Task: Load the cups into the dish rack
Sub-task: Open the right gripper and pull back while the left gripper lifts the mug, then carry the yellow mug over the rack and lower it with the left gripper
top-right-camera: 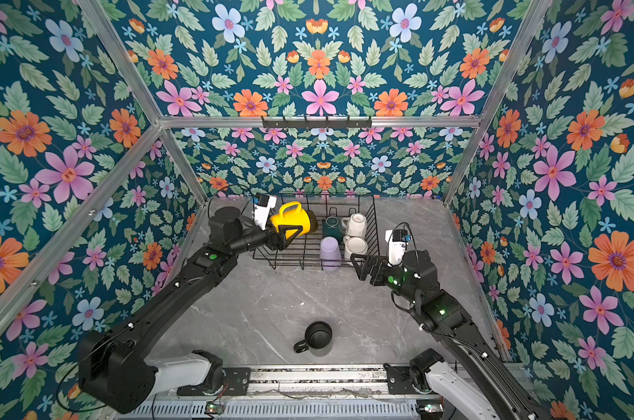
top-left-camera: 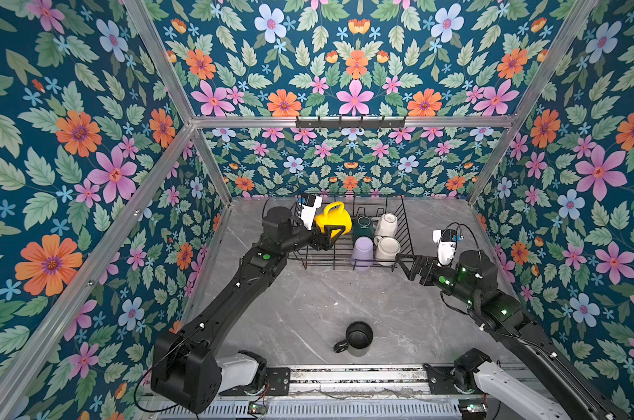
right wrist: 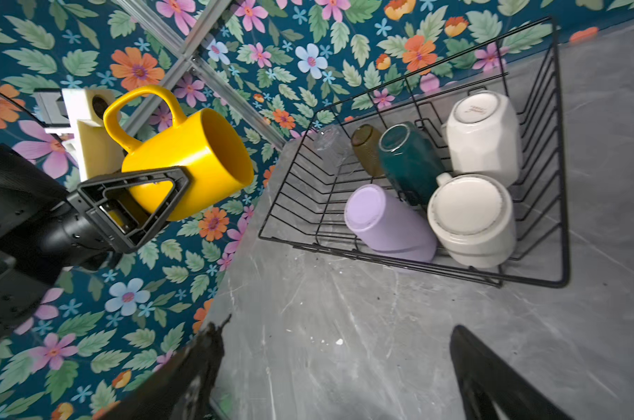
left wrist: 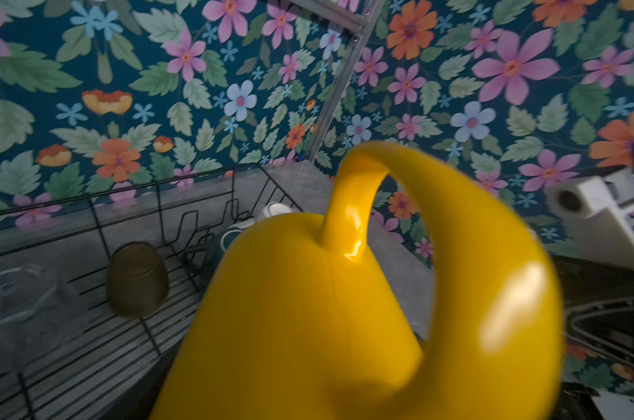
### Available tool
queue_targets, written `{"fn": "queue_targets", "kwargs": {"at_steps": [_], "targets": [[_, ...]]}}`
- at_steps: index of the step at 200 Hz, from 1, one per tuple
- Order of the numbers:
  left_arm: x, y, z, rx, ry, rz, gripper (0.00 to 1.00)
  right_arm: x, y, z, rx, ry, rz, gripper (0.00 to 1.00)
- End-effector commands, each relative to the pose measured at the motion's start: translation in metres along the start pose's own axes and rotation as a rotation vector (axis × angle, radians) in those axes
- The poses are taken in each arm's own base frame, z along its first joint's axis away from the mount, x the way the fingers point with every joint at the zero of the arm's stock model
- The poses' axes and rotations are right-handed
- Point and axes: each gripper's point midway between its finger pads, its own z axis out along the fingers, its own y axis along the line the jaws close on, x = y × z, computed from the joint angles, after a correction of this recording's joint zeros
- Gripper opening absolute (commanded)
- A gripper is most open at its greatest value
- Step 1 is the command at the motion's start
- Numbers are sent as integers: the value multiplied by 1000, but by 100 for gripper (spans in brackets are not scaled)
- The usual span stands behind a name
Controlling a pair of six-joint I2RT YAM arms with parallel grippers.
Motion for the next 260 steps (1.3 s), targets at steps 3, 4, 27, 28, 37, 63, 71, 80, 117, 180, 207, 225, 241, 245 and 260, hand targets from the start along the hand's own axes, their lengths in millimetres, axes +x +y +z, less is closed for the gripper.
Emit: {"fn": "queue_targets", "kwargs": {"at_steps": [3,4,27,28,37,63,71,80,117,180,207,225,241,245,260], "targets": [[12,40,-2,-230,111,11,0,-3,-9,1,50,-19,-38,99],[13,41,-2,-234,114,11,0,-2,-9,1,51,-19,-38,99],[18,61,3,-331,195,18,0,1,-11,6,51,-2,-30,99],[17,62,3,-335,197,20,0,2,-11,7,50,1,-29,99],[20,71,4,-384,231,18,0,2,-9,9,36,9,-29,99],[28,94,7,-493,309,23,0,6,-13,11,52,21,-30,99],[30,100,9,-517,331,17,0,7,-15,11,59,23,-26,99],[33,105,11,-537,356,13,0,7,-14,10,58,23,-24,99],[53,129,22,-618,454,19,0,12,-19,7,72,29,-24,99],[90,157,45,-672,613,8,0,14,-19,5,68,32,-17,99],[106,163,52,-673,650,8,0,16,-23,6,82,36,-23,99],[114,166,54,-678,675,2,0,16,-20,6,70,40,-17,99],[123,169,56,-683,694,0,0,18,-21,8,69,46,-20,99],[125,170,56,-687,699,-1,0,18,-22,8,73,47,-21,99],[133,174,57,-699,728,-2,0,18,-23,9,79,47,-17,99]]}}
